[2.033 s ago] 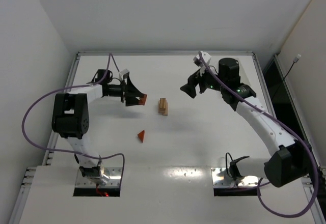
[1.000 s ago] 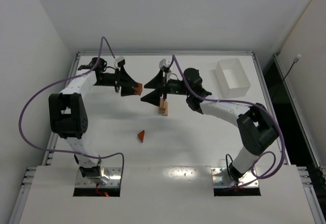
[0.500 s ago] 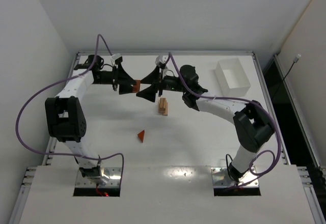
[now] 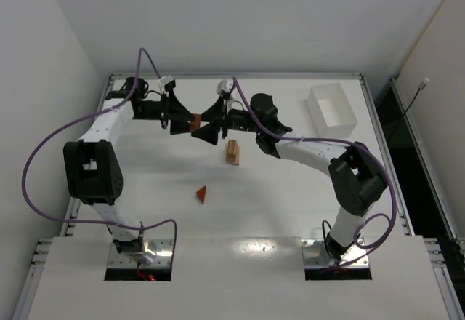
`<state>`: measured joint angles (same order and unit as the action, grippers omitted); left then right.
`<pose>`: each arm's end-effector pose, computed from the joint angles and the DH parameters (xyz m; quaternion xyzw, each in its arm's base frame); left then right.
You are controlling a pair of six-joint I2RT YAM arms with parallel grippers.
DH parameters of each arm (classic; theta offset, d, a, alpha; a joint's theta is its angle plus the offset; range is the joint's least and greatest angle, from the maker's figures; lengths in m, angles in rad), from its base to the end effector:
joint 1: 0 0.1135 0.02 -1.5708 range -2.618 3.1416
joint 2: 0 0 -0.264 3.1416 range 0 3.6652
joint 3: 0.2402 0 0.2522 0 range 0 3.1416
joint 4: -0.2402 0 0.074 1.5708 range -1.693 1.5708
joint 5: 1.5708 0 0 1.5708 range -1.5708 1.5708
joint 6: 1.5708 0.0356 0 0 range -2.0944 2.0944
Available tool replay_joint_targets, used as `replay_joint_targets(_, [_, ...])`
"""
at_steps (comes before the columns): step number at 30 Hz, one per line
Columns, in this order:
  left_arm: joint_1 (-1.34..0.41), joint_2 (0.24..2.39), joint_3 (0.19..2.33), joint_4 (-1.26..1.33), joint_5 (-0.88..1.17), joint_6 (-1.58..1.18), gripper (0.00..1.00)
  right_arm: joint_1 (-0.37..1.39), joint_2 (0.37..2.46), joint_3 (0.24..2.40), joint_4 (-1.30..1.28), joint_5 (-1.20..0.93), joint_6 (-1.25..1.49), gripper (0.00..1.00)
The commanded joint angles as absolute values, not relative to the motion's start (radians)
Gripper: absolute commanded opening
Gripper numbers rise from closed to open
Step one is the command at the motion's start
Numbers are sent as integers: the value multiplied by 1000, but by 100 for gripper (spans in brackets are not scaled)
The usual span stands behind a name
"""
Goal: Build the wood block tower
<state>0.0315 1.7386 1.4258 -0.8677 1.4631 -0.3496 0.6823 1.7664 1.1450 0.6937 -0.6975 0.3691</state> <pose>0.3462 -0.0245 0.2835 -0.0111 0.7413 -0.6699 0.0387 0.3010 0.2740 0.2860 -0.3470 0.5932 0.5466 0.4784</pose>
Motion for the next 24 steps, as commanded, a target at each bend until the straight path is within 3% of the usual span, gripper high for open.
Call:
replay_joint_targets(1, [26, 1686, 1463, -868, 1623, -356, 0, 687, 1764, 1175, 720, -695, 334, 60])
replay_joint_targets(10, [26, 1677, 1463, -868, 1623, -365, 0, 687, 1784, 1184, 710, -675, 325, 36])
replay_joint_targets(12, [26, 1677, 1463, -868, 1623, -365, 0, 687, 1784, 1206, 701, -675, 325, 17])
replay_joint_targets(15, [26, 1666, 1463, -859, 1623, -365, 0, 687, 1784, 1206, 690, -664, 325, 0])
replay_joint_targets(19, [26, 1657, 1454, -859, 1623, -365, 0, 687, 1773, 1187, 690, -655, 316, 0])
replay_joint_targets(21, [26, 1648, 1454, -859, 1623, -365, 15, 687, 1763, 1187, 651, -655, 307, 0])
replay_joint_targets(22, [26, 1638, 1444, -850, 1623, -351, 29, 687, 1738, 1187, 632, -655, 307, 0])
replay_joint_targets(23, [35, 1638, 1431, -850, 1623, -351, 53, 687, 1729, 1187, 602, -655, 276, 0])
replay_joint_targets(24, [35, 1629, 1431, -850, 1623, -338, 61, 687, 1706, 1202, 513, -655, 262, 0])
